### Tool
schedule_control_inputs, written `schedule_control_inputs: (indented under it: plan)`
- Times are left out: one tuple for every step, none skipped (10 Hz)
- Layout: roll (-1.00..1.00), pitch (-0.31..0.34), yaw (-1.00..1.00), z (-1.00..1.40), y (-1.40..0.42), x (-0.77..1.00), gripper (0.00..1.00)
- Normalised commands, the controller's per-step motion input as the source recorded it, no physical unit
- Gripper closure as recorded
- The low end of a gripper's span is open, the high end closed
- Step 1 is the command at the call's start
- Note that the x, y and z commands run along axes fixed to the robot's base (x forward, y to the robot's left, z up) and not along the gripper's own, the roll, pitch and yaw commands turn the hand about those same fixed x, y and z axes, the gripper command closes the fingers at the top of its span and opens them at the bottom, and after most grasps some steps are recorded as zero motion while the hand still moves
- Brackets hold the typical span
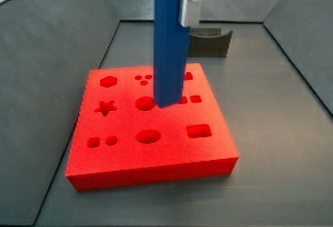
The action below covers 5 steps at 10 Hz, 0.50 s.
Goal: Pick up the rectangle object. Move up. Move to above the board. Insert the rectangle object.
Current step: Insert the rectangle object.
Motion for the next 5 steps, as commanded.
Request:
schedule_control_inputs:
  plan:
    - [0.06,-0.006,-0.91,-0.11,-0.09,0.07,1.00]
    - [0.08,-0.013,-1.00,-0.09,0.00,0.00,1.00]
    - [0.07,0.000,-1.00,-0.03,0.00,0.00,1.00]
    - [0.06,0.000,-1.00,0.00,0.00,0.00,1.00]
    - [0.06,0.000,-1.00,0.00,0.00,0.00,1.00]
